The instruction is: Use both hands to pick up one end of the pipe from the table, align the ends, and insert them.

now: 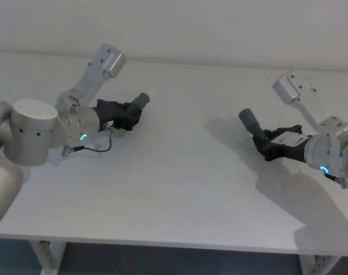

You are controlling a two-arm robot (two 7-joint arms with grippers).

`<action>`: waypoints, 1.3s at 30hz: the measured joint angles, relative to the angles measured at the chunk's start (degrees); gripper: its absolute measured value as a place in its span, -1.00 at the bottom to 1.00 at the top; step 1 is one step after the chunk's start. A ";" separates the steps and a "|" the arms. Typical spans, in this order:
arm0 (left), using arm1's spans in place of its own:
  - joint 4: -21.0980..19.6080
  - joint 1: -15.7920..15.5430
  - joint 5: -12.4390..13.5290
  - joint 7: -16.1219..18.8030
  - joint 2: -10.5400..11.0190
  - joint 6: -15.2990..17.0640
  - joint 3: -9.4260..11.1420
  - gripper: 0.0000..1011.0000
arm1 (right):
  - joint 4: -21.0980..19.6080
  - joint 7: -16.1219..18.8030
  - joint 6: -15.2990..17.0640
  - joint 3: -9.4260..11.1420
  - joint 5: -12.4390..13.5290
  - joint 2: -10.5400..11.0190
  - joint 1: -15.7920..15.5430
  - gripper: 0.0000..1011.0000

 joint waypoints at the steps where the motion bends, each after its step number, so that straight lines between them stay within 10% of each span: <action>1: -0.02 -0.06 0.28 -0.13 0.09 -0.36 0.12 -0.36 | -0.29 -0.39 -0.78 0.16 -0.30 0.08 -0.30 -0.48; 22: -2.75 -3.77 12.41 -1.90 5.15 -10.16 7.97 -0.36 | -4.01 -6.95 -14.96 0.34 -7.81 3.32 -4.45 -0.48; 39: -5.40 -7.81 24.84 -2.32 8.83 -15.78 15.38 -0.36 | -3.60 -11.78 -28.54 -4.35 -19.46 7.44 -4.89 -0.48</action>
